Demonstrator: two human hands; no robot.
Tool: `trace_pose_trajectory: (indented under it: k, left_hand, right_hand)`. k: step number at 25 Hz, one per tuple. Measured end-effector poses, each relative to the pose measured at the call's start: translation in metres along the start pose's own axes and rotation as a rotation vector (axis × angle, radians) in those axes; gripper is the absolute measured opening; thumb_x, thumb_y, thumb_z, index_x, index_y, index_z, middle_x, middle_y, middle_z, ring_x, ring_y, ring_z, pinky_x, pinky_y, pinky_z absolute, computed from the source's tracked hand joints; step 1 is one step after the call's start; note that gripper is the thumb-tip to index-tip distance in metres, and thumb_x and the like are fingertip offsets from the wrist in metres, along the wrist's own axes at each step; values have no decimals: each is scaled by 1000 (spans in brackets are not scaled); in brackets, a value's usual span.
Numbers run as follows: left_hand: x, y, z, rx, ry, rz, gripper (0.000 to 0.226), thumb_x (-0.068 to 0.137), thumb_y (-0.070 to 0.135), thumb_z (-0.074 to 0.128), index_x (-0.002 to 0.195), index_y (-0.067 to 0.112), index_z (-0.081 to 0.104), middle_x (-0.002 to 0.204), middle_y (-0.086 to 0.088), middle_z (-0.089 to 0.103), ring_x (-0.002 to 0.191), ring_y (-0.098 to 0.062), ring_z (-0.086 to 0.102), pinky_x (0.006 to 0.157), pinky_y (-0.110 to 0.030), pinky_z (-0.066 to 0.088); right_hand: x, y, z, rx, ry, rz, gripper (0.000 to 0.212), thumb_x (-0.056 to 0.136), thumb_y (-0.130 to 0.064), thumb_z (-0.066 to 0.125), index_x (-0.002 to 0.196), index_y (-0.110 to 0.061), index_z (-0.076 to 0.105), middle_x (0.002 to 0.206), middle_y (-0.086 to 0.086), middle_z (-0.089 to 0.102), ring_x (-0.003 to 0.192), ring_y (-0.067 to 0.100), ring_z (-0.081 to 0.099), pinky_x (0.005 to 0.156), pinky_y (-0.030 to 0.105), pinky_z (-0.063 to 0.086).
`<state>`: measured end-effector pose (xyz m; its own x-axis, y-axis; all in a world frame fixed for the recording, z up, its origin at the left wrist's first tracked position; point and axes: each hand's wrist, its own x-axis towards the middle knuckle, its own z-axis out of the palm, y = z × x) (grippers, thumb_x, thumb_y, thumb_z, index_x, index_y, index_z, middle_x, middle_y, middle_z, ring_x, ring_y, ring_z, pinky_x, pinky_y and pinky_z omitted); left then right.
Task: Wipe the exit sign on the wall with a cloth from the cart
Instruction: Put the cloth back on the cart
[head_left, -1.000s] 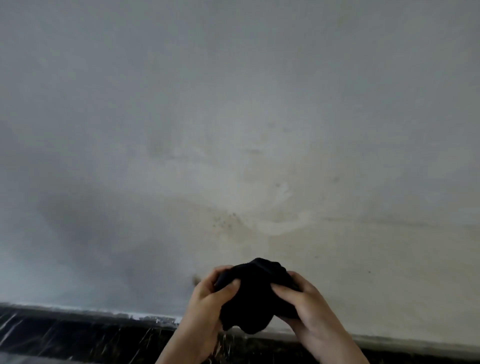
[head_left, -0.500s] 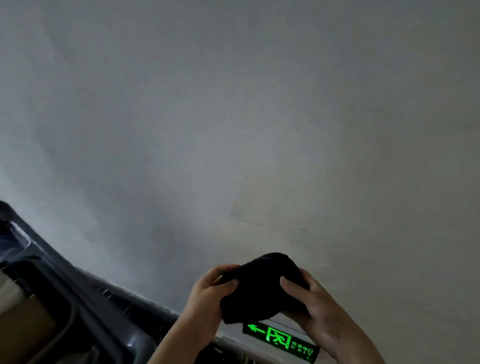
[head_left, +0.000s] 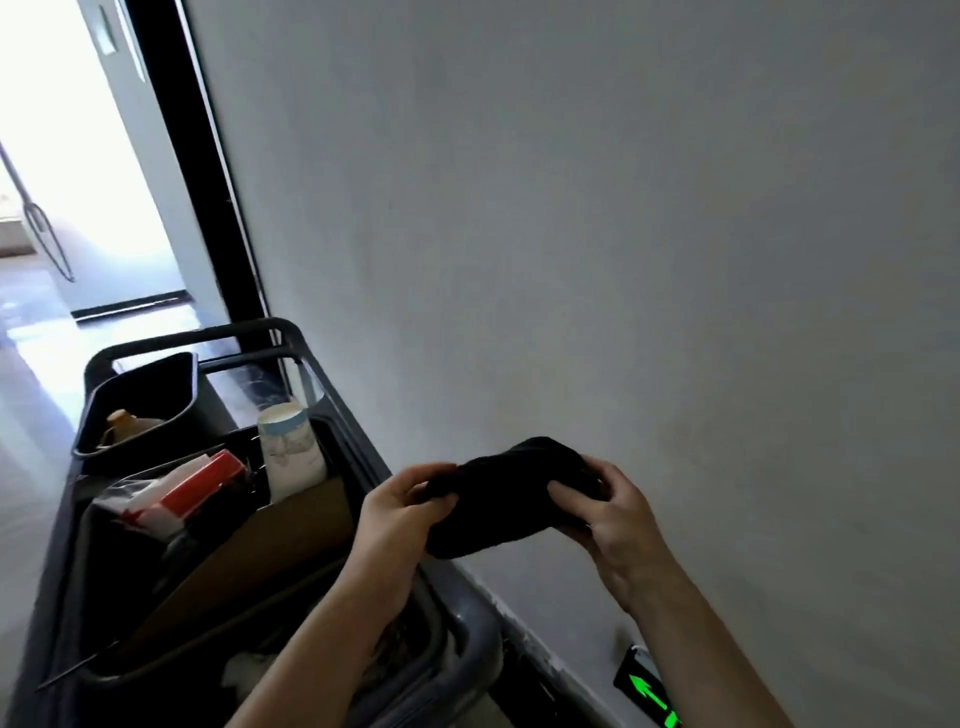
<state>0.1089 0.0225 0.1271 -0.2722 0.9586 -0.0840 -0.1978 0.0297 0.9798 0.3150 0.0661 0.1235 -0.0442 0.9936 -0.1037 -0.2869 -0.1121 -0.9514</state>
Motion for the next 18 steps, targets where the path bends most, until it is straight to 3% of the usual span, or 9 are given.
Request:
trace_pose_trajectory:
  k: [3,6,11,13,15,17,18]
  left_hand:
    - [10,-2,-45,-30,158,7,26,87,0,66,94,22,77,92,-7,78,87,-23,74,79,-42,59]
    - [26,-16,-85,-89,302,-60,17,86,5,70,99,15,74,94,-13,77,89,-29,74,83,-47,59]
    - [51,-65,-116,-295,381,-291,21,89,-5,61,102,8,69,91,-17,77,81,-28,75,71,-39,58]
    - [60,-93,-115,-348,445,-378,23,90,-7,58,104,7,69,91,-18,77,83,-30,75,81,-44,58]
    - [69,-119,-112,-407,522,-440,29,89,-12,55,111,1,68,101,-24,73,98,-39,69,95,-48,52]
    - [76,-138,-108,-442,571,-494,34,88,-16,51,114,-2,66,101,-25,72,97,-40,67,86,-44,56]
    - [79,-146,-106,-441,602,-513,34,87,-18,50,111,-2,67,90,-21,73,87,-37,68,71,-37,60]
  right_hand:
    - [28,21,53,-40,-88,14,29,78,0,74,102,-13,63,103,10,70,79,13,74,62,25,58]
    - [51,47,93,-148,-128,8,26,79,-1,74,97,-17,65,100,9,71,76,13,73,61,24,57]
    - [88,98,117,-376,-61,12,23,77,-4,76,93,-18,67,94,7,73,87,20,70,80,34,57]
    - [103,122,117,-517,-23,39,25,79,-6,74,101,-13,68,96,6,72,91,22,68,86,37,54]
    - [113,144,115,-631,4,70,25,80,-8,73,104,-13,68,93,4,71,89,22,67,84,35,52]
    - [118,160,111,-677,40,81,21,79,-9,74,99,-16,70,87,0,71,85,21,67,78,30,50]
    - [120,168,109,-682,59,97,18,79,-10,74,96,-18,70,85,0,72,85,22,67,76,30,50]
